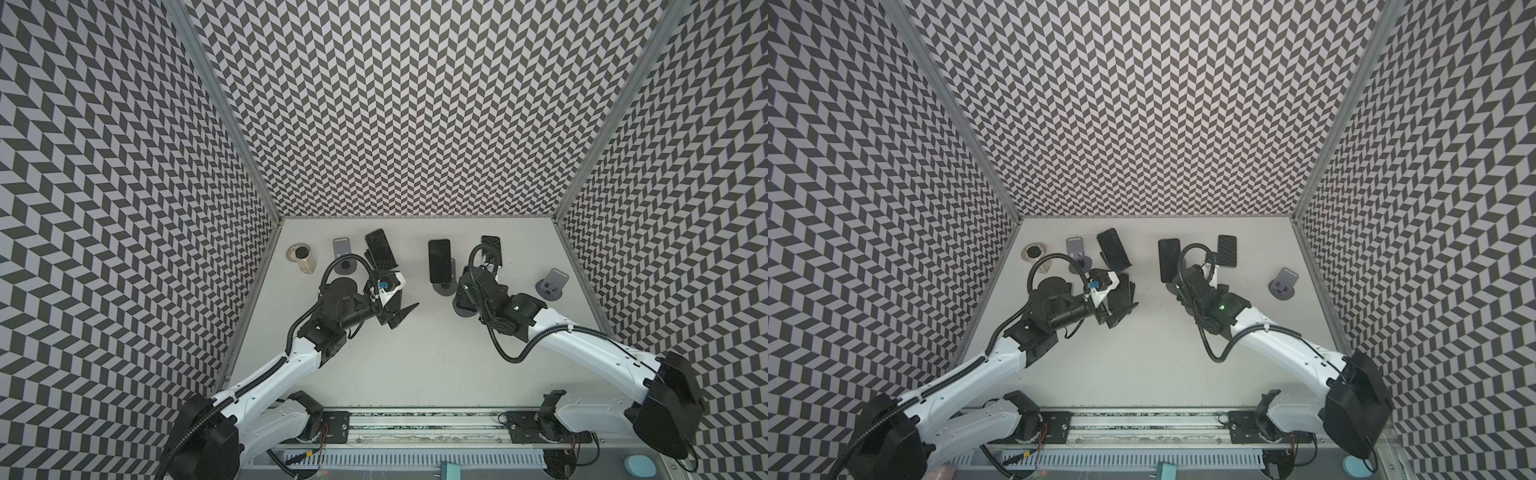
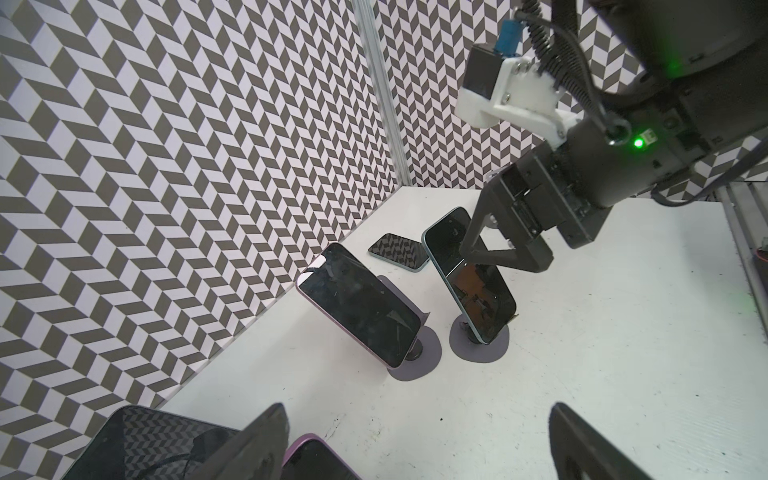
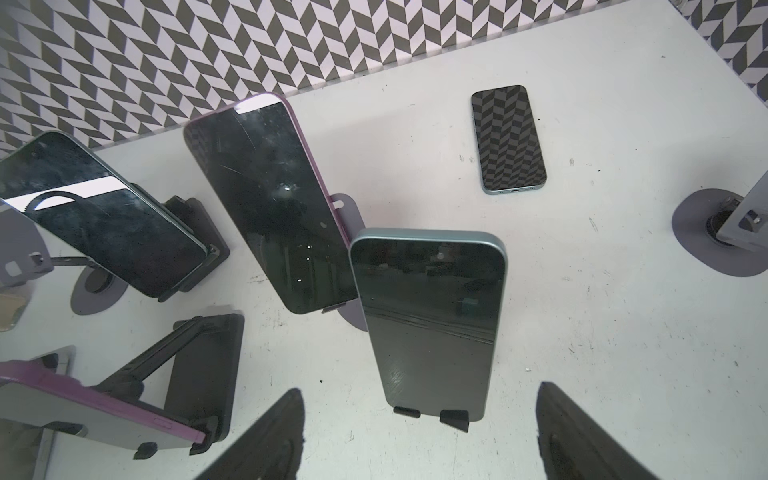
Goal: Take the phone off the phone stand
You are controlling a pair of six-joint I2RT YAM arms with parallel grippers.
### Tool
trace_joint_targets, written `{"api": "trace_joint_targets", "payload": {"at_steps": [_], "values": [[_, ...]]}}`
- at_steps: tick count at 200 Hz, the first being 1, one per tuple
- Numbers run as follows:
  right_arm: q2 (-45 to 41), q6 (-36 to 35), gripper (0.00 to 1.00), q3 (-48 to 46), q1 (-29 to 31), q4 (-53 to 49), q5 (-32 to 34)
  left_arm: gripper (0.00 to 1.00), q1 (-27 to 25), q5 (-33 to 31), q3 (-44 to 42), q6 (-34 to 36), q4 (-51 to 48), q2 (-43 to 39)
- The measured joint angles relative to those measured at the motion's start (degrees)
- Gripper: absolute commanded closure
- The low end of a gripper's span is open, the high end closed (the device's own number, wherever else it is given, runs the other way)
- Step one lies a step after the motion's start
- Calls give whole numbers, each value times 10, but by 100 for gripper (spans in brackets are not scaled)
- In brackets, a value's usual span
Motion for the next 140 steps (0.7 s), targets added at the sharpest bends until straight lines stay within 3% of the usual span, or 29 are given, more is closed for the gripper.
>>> {"api": "trace_joint_targets", "payload": {"at_steps": [140], "values": [[64,17,12,37,-9,3,25,2,0,22,0,-5,0,3]]}}
